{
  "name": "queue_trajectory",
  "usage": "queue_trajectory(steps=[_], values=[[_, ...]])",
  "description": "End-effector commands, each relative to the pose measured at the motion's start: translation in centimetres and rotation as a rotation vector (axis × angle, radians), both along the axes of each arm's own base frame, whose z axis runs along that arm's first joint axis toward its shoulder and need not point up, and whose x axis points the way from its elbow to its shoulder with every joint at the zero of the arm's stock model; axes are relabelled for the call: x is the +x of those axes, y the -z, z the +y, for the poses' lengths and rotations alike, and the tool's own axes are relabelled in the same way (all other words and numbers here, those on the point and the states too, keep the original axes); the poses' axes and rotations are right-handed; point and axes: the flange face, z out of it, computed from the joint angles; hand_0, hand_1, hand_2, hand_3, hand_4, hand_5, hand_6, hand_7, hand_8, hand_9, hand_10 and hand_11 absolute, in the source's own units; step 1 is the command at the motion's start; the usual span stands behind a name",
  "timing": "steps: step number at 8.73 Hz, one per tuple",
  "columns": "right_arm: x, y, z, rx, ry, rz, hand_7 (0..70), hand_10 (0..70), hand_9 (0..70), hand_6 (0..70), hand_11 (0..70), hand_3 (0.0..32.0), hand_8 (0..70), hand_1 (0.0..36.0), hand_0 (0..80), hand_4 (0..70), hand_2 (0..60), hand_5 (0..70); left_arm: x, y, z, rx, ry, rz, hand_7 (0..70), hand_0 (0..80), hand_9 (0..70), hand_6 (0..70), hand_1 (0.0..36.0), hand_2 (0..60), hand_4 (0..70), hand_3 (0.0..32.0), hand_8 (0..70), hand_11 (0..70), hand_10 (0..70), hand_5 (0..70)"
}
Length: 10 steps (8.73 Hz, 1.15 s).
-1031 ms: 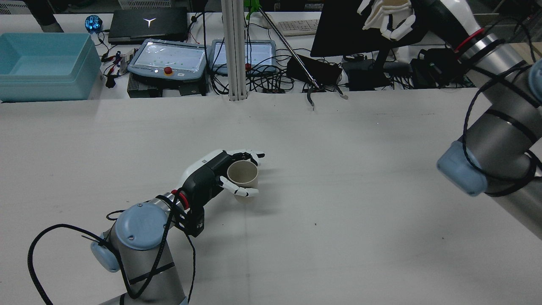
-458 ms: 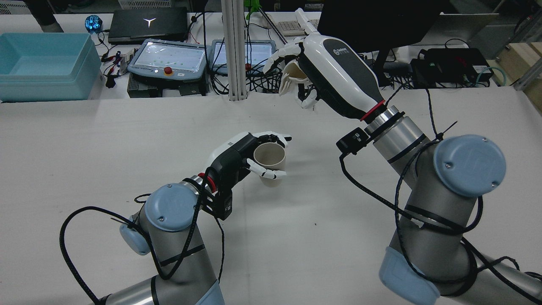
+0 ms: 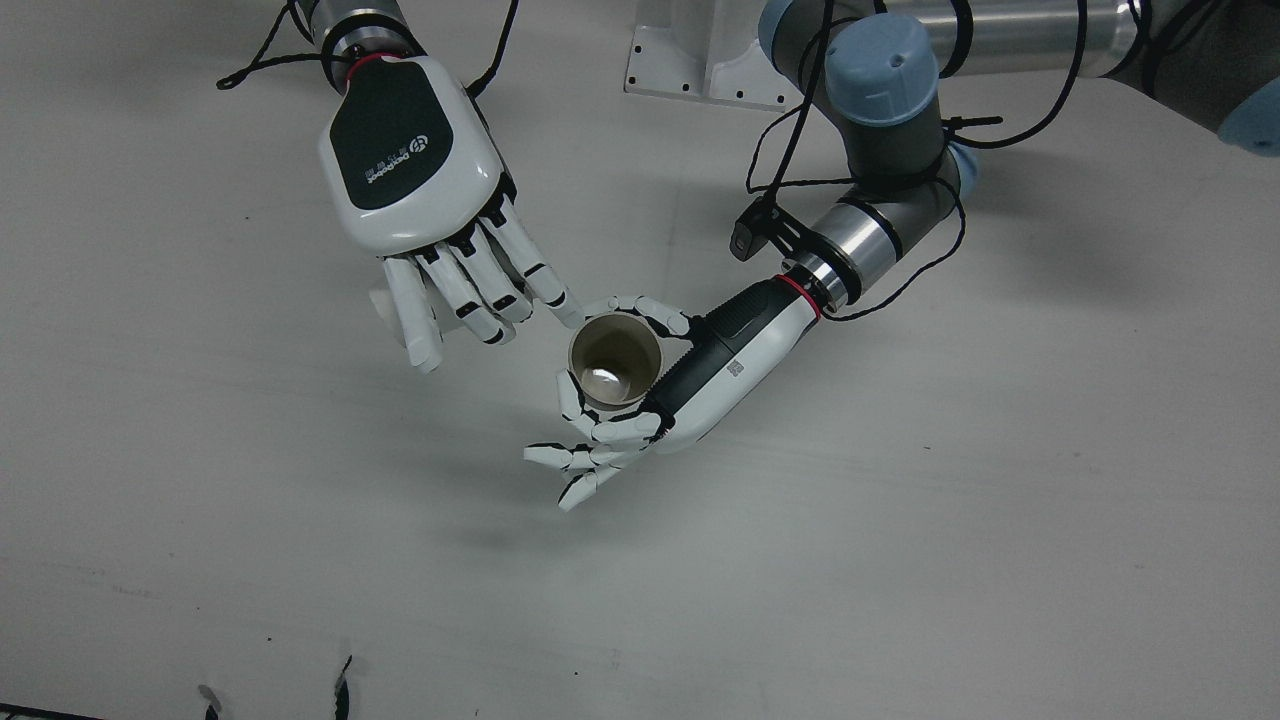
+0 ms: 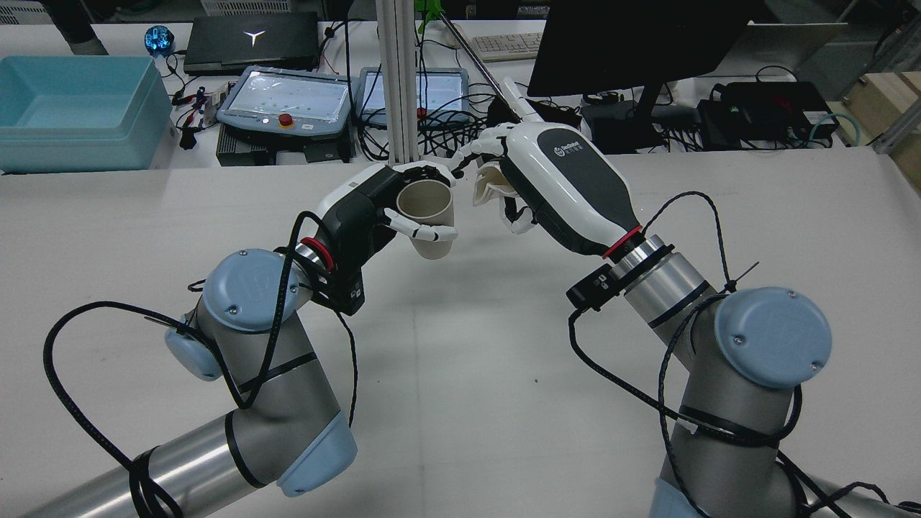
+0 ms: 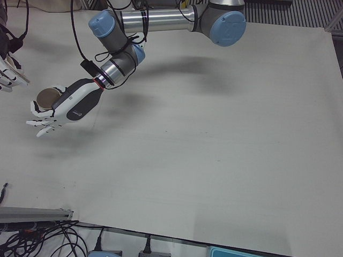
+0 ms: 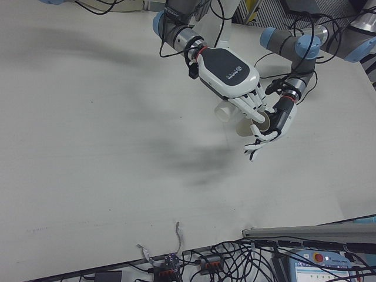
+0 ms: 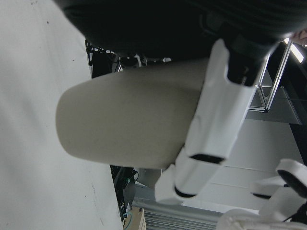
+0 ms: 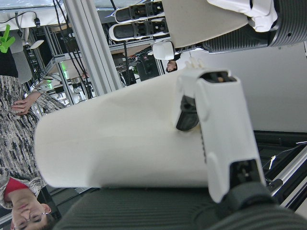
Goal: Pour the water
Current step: 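Tilt the white cup over the beige cup's mouth with the right hand, then move both cups apart back toward their starting spots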
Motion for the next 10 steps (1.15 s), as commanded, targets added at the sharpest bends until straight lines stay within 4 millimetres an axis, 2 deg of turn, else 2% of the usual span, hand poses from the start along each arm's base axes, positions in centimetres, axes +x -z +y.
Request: queue_trajectory(steps=[1,2,3,4,5,6,7,8,9,10], values=[[7.9,-1.1,-3.2,-0.040,-0.047,-0.194,67.2,0.0,46.0,45.6,0.0,0.0,33.2,36.0,80.0,33.7,60.0,21.6,-2.1,-0.3,-0.5,-0.008,0.016,0.021,19.8,80.0,4.4,21.0,36.0,60.0,65.5,0.0,6.3,14.0,7.0,70.0],[12.3,-4.9,-4.7,-0.120,-0.001,-0.366,66.0,0.0,46.5,45.1,0.0,0.0,33.8,36.0,80.0,31.9,60.0,21.7,-3.1,-3.5,0.4,-0.035,0.007,0.022,19.5,80.0,4.4,20.6,36.0,60.0,65.0,0.0,6.3,14.3,7.1,70.0],[16.7,-9.7,-5.6,-0.204,0.020,-0.501,66.2,0.0,49.6,46.2,0.0,0.0,36.6,36.0,80.0,28.8,60.0,22.3,-4.9,-6.9,1.5,-0.031,0.008,0.029,19.3,80.0,4.6,20.5,36.0,60.0,65.1,0.0,6.4,14.9,7.6,70.0],[21.5,-15.6,-6.0,-0.299,0.014,-0.633,68.4,0.0,51.2,47.7,0.0,0.0,38.0,36.0,80.0,29.7,60.0,22.5,-6.9,-9.7,2.6,-0.033,0.011,0.028,18.6,80.0,4.7,19.7,36.0,60.0,65.0,0.0,6.4,15.1,7.7,70.0],[26.1,-20.4,-6.5,-0.351,0.035,-0.722,68.6,0.0,53.3,48.6,0.0,0.0,39.8,36.0,80.0,28.5,60.0,22.0,-9.3,-13.4,3.5,-0.045,0.024,0.012,18.9,80.0,4.6,19.9,36.0,60.0,67.2,0.0,6.3,15.3,7.8,70.0],[30.9,-24.7,-8.1,-0.305,0.093,-0.749,61.9,0.0,53.8,45.8,0.0,0.0,40.4,36.0,80.0,21.3,60.0,21.4,-11.3,-18.0,4.9,-0.066,0.023,-0.010,18.8,80.0,4.4,19.8,36.0,60.0,67.2,0.0,6.2,15.1,7.7,70.0],[32.5,-33.0,-8.9,-0.331,0.155,-0.807,58.9,0.0,55.3,44.7,0.0,0.0,41.8,36.0,80.0,15.2,60.0,21.2,-12.8,-21.2,5.5,-0.079,0.031,-0.025,18.3,80.0,4.2,19.3,36.0,60.0,66.7,0.0,6.1,15.0,7.6,70.0],[32.2,-41.9,-9.3,-0.383,0.192,-0.909,64.2,0.0,58.2,48.7,0.0,0.0,44.0,36.0,80.0,21.5,60.0,21.1,-14.0,-24.1,6.3,-0.093,0.033,-0.043,18.0,80.0,4.0,18.9,36.0,60.0,65.8,0.0,5.9,14.8,7.5,70.0],[32.1,-48.3,-9.0,-0.382,0.215,-0.940,68.6,0.0,59.5,51.5,0.0,0.0,44.9,36.0,80.0,27.2,60.0,21.2,-14.5,-25.5,6.7,-0.099,0.033,-0.052,17.4,80.0,3.7,18.3,36.0,60.0,65.3,0.0,5.7,14.4,7.2,70.0],[32.0,-52.5,-8.4,-0.382,0.219,-0.941,69.3,0.0,60.6,52.1,0.0,0.0,45.8,36.0,80.0,28.6,60.0,21.5,-15.5,-27.6,7.3,-0.109,0.037,-0.065,17.0,80.0,3.5,17.9,36.0,60.0,64.6,0.0,5.6,14.3,7.1,70.0]])
